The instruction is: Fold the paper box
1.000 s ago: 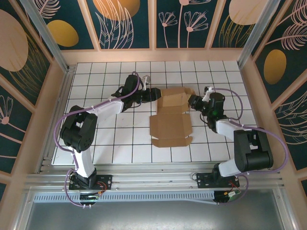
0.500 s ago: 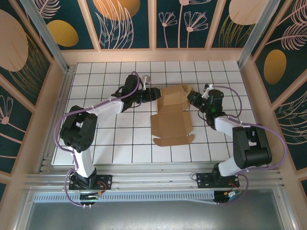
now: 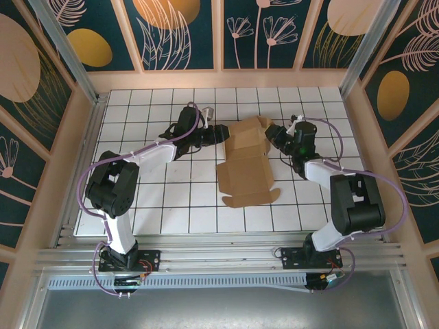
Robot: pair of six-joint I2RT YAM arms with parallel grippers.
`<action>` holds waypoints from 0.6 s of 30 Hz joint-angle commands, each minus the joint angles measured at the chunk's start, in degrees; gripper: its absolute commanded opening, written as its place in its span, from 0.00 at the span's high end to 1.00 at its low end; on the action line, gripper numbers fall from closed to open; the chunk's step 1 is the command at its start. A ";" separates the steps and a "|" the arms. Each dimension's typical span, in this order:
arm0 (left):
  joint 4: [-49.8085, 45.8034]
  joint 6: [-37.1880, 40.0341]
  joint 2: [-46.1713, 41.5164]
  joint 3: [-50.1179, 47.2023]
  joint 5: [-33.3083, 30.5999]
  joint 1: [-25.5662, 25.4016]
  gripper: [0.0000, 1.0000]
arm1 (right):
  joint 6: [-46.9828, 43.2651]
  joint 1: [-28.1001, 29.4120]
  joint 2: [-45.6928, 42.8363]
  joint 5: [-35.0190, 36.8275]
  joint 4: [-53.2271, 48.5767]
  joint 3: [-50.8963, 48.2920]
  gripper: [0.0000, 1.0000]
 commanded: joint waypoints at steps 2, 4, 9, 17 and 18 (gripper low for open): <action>-2.22 2.35 0.73 0.83 0.71 -2.46 0.47 | -7.10 4.63 -0.10 -6.57 -6.12 4.34 0.84; -2.72 2.90 0.15 0.91 -1.02 -2.45 0.47 | -10.89 4.32 -0.51 -4.20 -10.41 5.93 0.84; -5.34 4.72 0.20 2.24 -3.97 -2.45 0.44 | -24.19 4.75 0.13 4.64 -24.91 12.47 0.84; -2.43 7.18 -5.27 0.39 -5.93 -2.46 0.32 | -29.65 4.79 -2.58 7.60 -20.04 7.15 0.87; -2.95 7.79 -6.09 0.46 -7.32 -2.45 0.32 | -30.17 4.77 -3.12 8.35 -19.06 6.14 0.88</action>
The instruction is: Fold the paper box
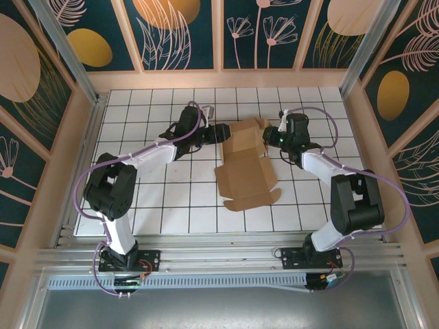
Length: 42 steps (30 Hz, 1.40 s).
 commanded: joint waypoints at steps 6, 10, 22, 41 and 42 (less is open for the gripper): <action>-2.80 5.75 -8.13 -0.71 -8.76 -1.25 0.29 | -6.61 1.84 -4.46 1.57 7.22 -6.88 0.90; -2.26 6.13 -10.47 -2.66 -11.39 -1.30 0.28 | -8.79 2.35 -5.04 3.78 8.93 -8.11 0.91; 9.16 8.17 -17.29 -15.52 -11.75 -6.25 0.35 | -13.70 3.64 -4.44 8.71 15.86 -8.64 0.95; 11.49 -8.36 14.27 -2.25 2.07 -13.52 0.76 | -10.04 4.23 -1.59 7.80 15.05 -7.98 0.95; 10.26 -8.02 15.23 -1.67 3.35 -13.51 0.77 | -9.86 4.21 -1.53 7.65 15.14 -7.94 0.95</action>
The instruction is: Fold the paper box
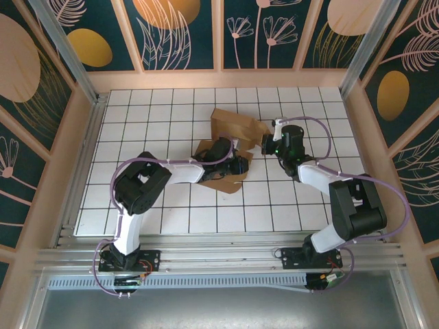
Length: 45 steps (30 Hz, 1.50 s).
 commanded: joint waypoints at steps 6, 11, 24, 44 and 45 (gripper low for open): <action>-5.93 0.81 5.71 3.17 2.97 0.02 0.81 | 2.58 0.49 1.01 -0.53 1.26 1.97 0.95; -6.64 1.01 6.87 3.53 1.06 0.08 0.81 | 6.34 0.51 1.40 -0.57 -3.12 4.33 0.96; -4.18 0.74 7.25 3.37 0.62 0.25 0.81 | 25.88 2.17 5.60 -8.14 -4.06 7.19 0.97; 13.73 -0.24 2.39 -3.66 9.82 1.48 0.72 | 20.48 11.11 6.52 9.60 -1.74 1.24 0.99; 15.04 -0.35 1.56 -4.20 10.27 1.49 0.71 | 20.07 11.32 6.63 10.04 -1.54 1.13 0.99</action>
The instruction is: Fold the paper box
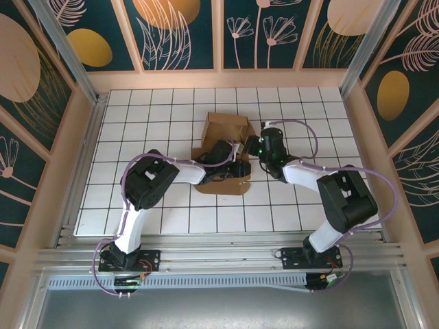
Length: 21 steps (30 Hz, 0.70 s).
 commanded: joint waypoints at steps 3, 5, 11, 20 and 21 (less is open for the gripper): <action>6.80 -0.54 -5.49 -3.69 1.13 0.63 0.68 | -4.24 1.78 1.71 3.65 -3.56 -1.36 0.99; 6.44 -0.38 -7.71 -4.66 -0.88 0.80 0.67 | -5.18 2.06 1.57 4.61 -4.36 -1.09 0.99; 6.19 0.15 -13.92 -7.17 -4.68 0.90 0.57 | -6.96 2.66 0.71 6.74 -4.91 -0.83 1.00; -2.01 2.37 -28.94 -12.11 -22.31 1.55 0.55 | -8.29 3.39 0.12 8.16 -5.86 0.14 1.00; -4.75 2.01 -30.70 -11.67 -25.24 2.21 0.54 | -8.37 3.47 0.10 8.13 -5.89 0.23 1.00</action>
